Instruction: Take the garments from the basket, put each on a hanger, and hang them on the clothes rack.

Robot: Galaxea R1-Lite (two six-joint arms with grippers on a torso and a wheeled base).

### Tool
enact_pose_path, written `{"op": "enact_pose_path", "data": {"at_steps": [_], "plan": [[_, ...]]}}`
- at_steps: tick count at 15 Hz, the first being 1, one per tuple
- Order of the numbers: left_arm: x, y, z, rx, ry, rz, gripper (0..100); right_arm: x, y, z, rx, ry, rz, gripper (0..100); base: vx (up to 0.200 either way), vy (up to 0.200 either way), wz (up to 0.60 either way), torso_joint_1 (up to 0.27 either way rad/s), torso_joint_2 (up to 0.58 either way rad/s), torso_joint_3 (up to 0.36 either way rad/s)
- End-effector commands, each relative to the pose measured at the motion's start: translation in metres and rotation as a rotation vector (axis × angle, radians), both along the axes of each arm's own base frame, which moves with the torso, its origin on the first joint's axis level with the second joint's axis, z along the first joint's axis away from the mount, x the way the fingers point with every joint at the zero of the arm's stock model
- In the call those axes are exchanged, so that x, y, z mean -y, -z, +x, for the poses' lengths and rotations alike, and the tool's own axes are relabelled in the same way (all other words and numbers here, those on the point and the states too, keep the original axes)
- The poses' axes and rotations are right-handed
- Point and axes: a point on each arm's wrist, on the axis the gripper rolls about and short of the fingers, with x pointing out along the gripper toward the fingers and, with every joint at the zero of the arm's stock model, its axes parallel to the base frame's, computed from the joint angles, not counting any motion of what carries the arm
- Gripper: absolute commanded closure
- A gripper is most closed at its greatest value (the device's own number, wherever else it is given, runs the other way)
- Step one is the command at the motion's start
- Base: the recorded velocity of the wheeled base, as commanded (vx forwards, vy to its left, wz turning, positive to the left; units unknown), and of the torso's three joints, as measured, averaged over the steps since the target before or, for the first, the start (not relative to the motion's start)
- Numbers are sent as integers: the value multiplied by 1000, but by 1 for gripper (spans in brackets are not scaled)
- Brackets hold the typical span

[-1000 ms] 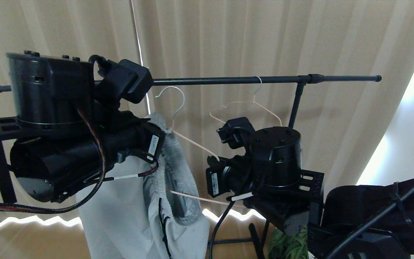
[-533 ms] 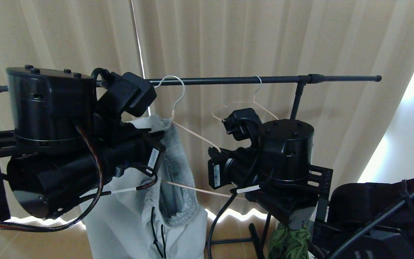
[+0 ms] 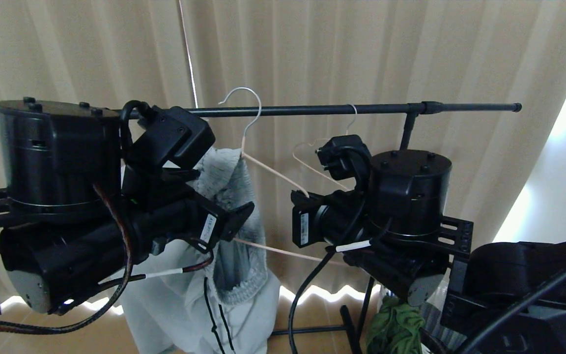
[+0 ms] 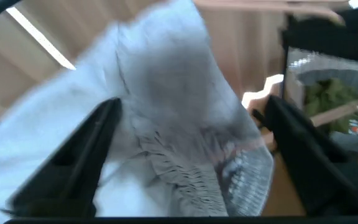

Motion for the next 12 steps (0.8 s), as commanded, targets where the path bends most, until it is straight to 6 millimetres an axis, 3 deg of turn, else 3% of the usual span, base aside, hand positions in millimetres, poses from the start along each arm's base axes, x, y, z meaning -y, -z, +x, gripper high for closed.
{"op": "enact_pose_path", "data": {"at_steps": [1,6,9,12], "plan": [[-2,-2,-4,-1,34,-14,0,8,-5,5,18,20,15,100,0,0,0,0,0,0],[-11,1,-15,-4,54,-18,0,28,-12,12,58,64,-2,100,0,0,0,0,0,0],[-28,-2,-37,21,143,-28,0,58,-14,10,74,73,-50,100,0,0,0,0,0,0],[-41,-11,-39,113,139,37,0,84,-19,-3,97,15,-82,100,0,0,0,0,0,0]]}}
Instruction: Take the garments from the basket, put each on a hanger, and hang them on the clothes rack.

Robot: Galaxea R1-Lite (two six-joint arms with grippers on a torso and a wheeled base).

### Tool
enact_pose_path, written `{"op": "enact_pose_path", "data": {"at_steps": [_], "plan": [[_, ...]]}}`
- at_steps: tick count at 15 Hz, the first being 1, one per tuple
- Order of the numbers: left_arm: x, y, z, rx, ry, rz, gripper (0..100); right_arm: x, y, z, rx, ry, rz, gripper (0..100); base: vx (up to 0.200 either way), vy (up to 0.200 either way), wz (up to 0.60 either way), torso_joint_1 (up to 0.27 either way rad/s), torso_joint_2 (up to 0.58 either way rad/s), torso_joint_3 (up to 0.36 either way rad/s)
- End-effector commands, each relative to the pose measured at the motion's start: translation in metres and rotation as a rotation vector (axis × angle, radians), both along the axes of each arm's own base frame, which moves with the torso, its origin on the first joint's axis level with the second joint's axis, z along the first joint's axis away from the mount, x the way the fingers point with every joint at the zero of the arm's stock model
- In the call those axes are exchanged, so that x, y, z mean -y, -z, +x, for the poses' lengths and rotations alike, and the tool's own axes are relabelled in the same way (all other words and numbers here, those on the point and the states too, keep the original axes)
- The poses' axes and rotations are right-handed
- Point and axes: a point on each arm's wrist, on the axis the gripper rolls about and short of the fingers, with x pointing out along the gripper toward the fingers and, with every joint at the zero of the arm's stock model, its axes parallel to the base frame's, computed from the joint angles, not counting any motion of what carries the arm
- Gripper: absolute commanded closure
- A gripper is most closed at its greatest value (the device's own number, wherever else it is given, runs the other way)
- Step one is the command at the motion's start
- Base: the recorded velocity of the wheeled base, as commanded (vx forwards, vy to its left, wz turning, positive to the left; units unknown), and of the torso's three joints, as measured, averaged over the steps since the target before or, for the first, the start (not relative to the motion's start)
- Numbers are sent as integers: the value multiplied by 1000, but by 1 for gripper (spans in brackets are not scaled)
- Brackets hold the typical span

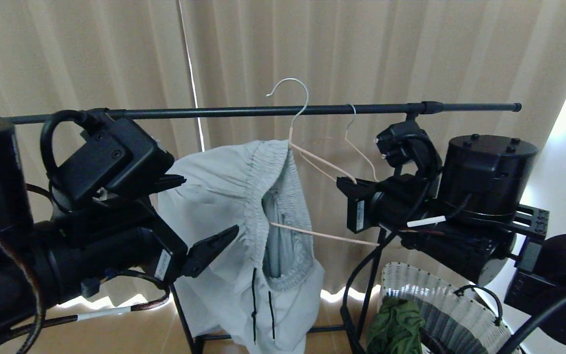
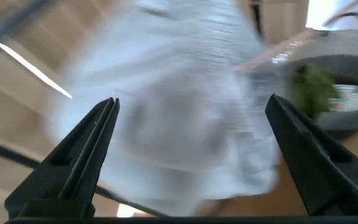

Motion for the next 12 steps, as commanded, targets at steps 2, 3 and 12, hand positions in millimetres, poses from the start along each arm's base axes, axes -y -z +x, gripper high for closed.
{"op": "enact_pose_path", "data": {"at_steps": [2,3,12], "plan": [[-16,-10,-1,114,-31,51,0,30,-7,-12,27,2,-24,100,0,0,0,0,0,0],[-18,-11,0,133,-28,78,0,34,-5,-15,24,-4,-37,100,0,0,0,0,0,0],[2,-6,26,134,104,156,0,48,4,-33,12,-72,-73,100,0,0,0,0,0,0]]}}
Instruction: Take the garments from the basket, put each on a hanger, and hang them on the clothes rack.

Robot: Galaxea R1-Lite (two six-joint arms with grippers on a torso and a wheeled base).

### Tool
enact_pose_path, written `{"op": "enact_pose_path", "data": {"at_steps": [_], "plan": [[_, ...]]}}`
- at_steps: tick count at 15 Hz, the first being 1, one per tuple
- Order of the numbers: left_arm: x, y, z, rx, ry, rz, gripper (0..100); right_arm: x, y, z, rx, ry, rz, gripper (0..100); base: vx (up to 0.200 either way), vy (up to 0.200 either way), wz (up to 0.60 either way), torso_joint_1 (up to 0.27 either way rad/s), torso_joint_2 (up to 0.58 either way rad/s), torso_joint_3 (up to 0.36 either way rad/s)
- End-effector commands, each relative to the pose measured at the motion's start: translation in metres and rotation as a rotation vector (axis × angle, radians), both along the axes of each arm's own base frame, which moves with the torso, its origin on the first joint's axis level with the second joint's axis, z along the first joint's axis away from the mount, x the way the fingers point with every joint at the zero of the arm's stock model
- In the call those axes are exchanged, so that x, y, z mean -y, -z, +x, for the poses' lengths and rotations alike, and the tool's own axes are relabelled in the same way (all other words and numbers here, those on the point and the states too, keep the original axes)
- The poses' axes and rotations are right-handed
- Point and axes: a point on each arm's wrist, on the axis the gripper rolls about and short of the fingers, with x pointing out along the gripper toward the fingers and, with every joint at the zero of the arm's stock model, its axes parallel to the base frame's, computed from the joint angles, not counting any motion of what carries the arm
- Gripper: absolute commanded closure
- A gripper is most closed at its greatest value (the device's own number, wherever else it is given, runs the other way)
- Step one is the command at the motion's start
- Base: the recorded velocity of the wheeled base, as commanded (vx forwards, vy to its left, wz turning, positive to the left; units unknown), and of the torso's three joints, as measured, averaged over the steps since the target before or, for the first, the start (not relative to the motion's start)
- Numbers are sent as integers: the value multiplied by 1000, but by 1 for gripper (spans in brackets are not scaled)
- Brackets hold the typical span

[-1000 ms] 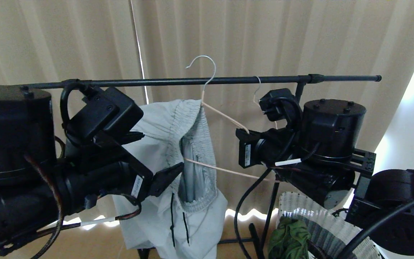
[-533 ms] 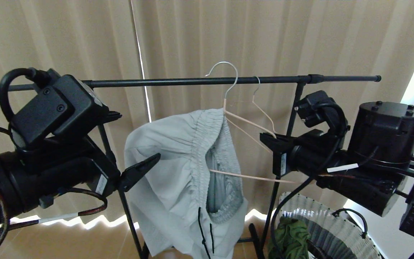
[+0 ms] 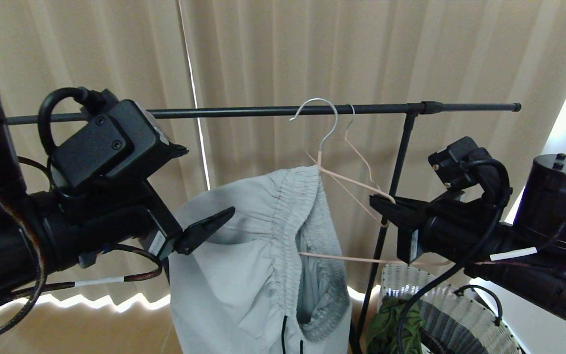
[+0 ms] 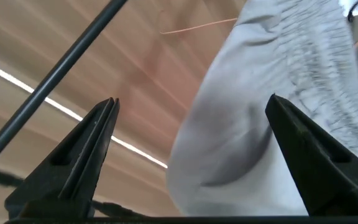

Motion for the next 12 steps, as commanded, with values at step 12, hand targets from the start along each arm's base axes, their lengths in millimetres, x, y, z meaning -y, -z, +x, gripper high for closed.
{"op": "enact_pose_path", "data": {"at_steps": [12], "plan": [[26,21,35,-12,58,31,0,-6,4,-3,69,-186,11,100,0,0,0,0,0,0]]}}
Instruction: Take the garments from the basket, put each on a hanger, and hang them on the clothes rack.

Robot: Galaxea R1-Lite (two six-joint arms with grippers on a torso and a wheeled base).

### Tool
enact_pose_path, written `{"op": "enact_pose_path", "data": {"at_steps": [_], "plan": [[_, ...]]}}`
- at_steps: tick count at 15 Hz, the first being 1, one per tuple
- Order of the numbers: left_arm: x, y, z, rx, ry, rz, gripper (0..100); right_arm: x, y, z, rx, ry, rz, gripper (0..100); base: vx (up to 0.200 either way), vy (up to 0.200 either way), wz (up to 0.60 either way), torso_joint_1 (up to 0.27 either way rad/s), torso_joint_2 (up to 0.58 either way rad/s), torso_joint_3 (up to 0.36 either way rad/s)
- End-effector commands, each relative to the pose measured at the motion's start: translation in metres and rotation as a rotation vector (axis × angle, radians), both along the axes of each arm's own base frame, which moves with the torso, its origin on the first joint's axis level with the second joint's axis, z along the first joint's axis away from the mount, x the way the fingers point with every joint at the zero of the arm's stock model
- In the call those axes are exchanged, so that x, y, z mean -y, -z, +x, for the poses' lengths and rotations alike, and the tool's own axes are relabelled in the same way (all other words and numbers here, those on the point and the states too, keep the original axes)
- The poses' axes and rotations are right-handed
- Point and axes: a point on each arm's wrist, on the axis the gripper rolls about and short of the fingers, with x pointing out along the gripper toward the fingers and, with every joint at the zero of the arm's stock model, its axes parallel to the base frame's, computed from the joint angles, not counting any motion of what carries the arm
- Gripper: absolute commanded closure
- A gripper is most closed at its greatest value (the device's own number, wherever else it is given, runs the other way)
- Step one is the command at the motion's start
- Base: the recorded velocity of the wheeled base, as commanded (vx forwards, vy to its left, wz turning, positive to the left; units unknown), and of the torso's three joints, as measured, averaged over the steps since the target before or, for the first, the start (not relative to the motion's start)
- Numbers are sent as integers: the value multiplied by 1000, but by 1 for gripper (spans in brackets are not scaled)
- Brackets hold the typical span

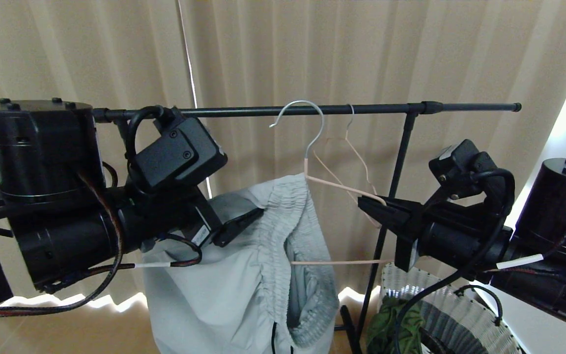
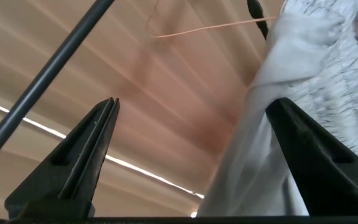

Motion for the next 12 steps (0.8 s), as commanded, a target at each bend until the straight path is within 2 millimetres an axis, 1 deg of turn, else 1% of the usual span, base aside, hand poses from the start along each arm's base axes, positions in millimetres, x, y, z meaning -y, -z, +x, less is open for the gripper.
{"op": "enact_pose_path", "data": {"at_steps": [1,3,4,10,12], "plan": [[2,4,3,-13,3,9,0,-1,3,0,-3,-21,1,100,0,0,0,0,0,0],[2,5,3,-17,18,7,0,-1,2,-1,-1,-36,4,100,0,0,0,0,0,0],[2,5,3,-17,18,7,100,-1,2,-1,-1,-36,4,100,0,0,0,0,0,0],[1,6,2,-21,22,6,100,-1,0,-1,17,-37,20,100,0,0,0,0,0,0],[-2,7,3,-23,6,8,100,-1,0,-1,17,-37,20,100,0,0,0,0,0,0]]}}
